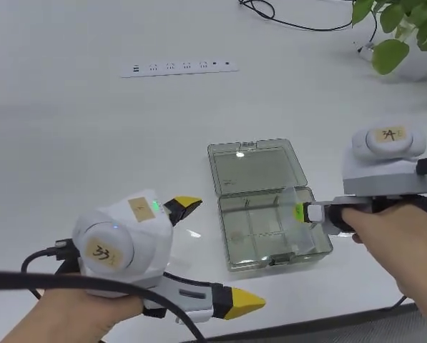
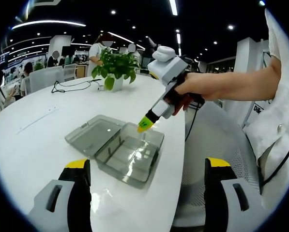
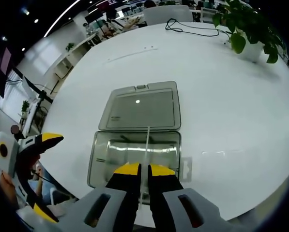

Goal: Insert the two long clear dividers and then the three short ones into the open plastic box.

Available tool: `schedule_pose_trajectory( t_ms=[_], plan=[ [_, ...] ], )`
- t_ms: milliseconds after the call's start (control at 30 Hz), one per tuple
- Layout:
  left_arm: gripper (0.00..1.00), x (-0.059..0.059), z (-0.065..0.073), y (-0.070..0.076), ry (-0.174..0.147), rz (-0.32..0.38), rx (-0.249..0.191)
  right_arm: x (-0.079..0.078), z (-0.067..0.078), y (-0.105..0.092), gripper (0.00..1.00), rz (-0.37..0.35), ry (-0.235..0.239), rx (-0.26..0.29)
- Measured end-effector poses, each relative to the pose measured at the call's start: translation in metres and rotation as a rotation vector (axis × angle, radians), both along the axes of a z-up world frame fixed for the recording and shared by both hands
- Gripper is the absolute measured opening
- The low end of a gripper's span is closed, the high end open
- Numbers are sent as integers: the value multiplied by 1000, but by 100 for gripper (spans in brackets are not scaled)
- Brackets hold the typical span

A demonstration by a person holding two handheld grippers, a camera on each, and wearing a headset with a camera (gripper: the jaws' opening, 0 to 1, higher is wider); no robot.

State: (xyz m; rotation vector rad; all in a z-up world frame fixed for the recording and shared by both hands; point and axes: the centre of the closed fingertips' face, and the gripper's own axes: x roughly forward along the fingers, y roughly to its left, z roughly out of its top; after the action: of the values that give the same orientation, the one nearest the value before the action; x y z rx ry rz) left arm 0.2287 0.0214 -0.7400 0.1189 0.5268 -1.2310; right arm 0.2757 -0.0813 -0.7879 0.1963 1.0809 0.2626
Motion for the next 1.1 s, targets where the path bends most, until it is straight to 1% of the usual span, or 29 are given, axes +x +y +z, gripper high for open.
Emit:
schedule_pose_trajectory(
  t_ms=[67,133,233,400,667,733,833,1100],
  plan=[
    [100,0,0,0,1,0,-1,0,-1,2,7,11,0,-3],
    [100,0,0,0,0,1,0,3,-5,0,7,22,1,-5],
    [100,0,0,1,1,3,-1,2,-9,3,7,39,7,-8],
    [100,0,0,2,2,7,2,0,-16,5,8,48,15,13],
    [100,0,1,2,3,10,5,-1,-23,8,8,84,18,9],
    [100,0,1,2,2,12,6,-1,-23,8,8,83,18,20],
    [100,-1,2,2,2,16,7,0,-25,5,8,98,11,19],
    [100,-1,6,3,-2,29,13,-2,-23,7,9,110,-4,54]
  ],
)
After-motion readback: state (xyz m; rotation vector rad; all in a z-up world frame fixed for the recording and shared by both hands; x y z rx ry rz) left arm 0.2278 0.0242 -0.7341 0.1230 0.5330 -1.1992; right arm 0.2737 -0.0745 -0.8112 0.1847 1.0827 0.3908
